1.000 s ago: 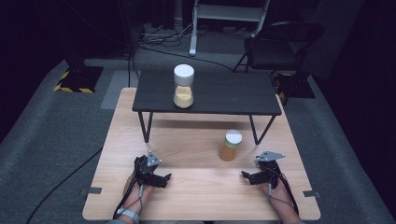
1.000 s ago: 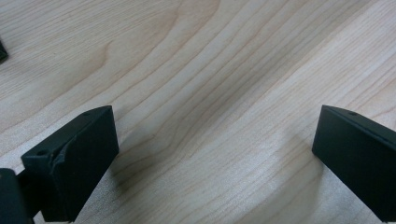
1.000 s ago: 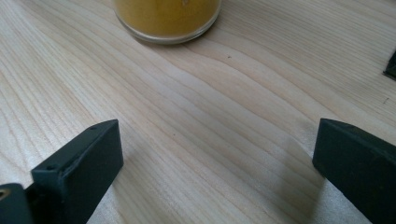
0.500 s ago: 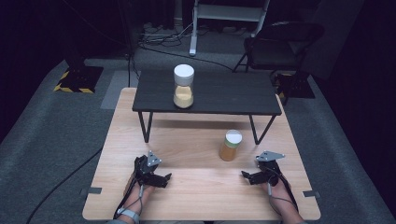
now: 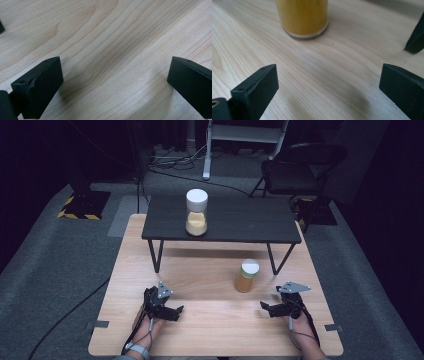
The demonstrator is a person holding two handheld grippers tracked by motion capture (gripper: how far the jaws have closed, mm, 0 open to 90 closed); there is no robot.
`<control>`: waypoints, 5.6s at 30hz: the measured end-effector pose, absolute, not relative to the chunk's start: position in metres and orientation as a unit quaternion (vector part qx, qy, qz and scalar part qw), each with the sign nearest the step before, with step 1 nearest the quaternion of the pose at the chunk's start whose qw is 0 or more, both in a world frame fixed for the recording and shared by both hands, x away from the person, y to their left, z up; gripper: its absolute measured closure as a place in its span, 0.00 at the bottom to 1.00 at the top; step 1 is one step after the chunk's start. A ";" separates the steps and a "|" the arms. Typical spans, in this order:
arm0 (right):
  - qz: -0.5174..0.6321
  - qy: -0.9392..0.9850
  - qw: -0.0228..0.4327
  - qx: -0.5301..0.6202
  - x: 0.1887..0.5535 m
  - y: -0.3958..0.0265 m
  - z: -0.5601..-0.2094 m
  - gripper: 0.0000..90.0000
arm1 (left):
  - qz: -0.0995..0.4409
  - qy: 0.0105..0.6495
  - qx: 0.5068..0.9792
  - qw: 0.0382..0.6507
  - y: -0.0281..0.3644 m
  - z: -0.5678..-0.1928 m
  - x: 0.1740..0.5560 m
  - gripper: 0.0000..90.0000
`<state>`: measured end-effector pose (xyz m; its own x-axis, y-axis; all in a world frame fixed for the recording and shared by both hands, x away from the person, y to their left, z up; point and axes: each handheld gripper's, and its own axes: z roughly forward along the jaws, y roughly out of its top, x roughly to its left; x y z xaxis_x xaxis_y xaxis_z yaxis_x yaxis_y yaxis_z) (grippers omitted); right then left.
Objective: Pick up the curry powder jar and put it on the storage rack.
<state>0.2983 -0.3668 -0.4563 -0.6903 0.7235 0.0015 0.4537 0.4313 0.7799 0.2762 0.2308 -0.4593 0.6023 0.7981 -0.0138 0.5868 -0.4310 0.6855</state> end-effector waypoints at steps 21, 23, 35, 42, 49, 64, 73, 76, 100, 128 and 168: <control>0.489 0.778 0.233 0.318 0.262 -0.381 -0.450 0.04 | 0.159 0.417 0.831 0.333 0.231 -0.459 0.276 0.00; 0.489 0.777 0.230 0.323 0.264 -0.381 -0.449 0.04 | 0.159 0.417 0.831 0.333 0.231 -0.459 0.276 0.00; 0.497 0.772 0.222 0.328 0.281 -0.369 -0.444 0.05 | 0.159 0.416 0.831 0.333 0.231 -0.459 0.276 0.00; 0.508 0.772 0.216 0.317 0.295 -0.358 -0.442 0.06 | 0.159 0.417 0.831 0.333 0.231 -0.459 0.276 0.00; 0.520 0.771 0.212 0.301 0.312 -0.343 -0.444 0.07 | 0.156 0.410 0.834 0.334 0.231 -0.459 0.277 0.00; 0.529 0.770 0.189 0.302 0.337 -0.321 -0.450 0.36 | 0.153 0.407 0.835 0.337 0.231 -0.460 0.276 0.00; 0.509 0.779 0.199 0.308 0.333 -0.317 -0.437 0.37 | 0.153 0.408 0.835 0.337 0.231 -0.460 0.277 0.00; 0.510 0.778 0.197 0.309 0.330 -0.320 -0.429 0.37 | 0.154 0.409 0.834 0.337 0.231 -0.460 0.277 0.00; 0.532 0.777 0.201 0.271 0.316 -0.323 -0.328 0.37 | 0.154 0.408 0.834 0.337 0.231 -0.460 0.277 0.00; 0.547 0.764 0.208 0.272 0.344 -0.309 -0.233 0.37 | 0.154 0.409 0.834 0.336 0.230 -0.460 0.276 0.00; 0.544 0.750 0.226 0.302 0.362 -0.333 -0.246 0.07 | 0.156 0.410 0.834 0.335 0.230 -0.460 0.275 0.00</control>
<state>0.3618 -0.3329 -0.2464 -0.7156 0.6984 -0.0104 0.2075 0.2267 0.9516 0.2755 0.2299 -0.4595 0.6154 0.7881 -0.0147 0.5794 -0.4397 0.6863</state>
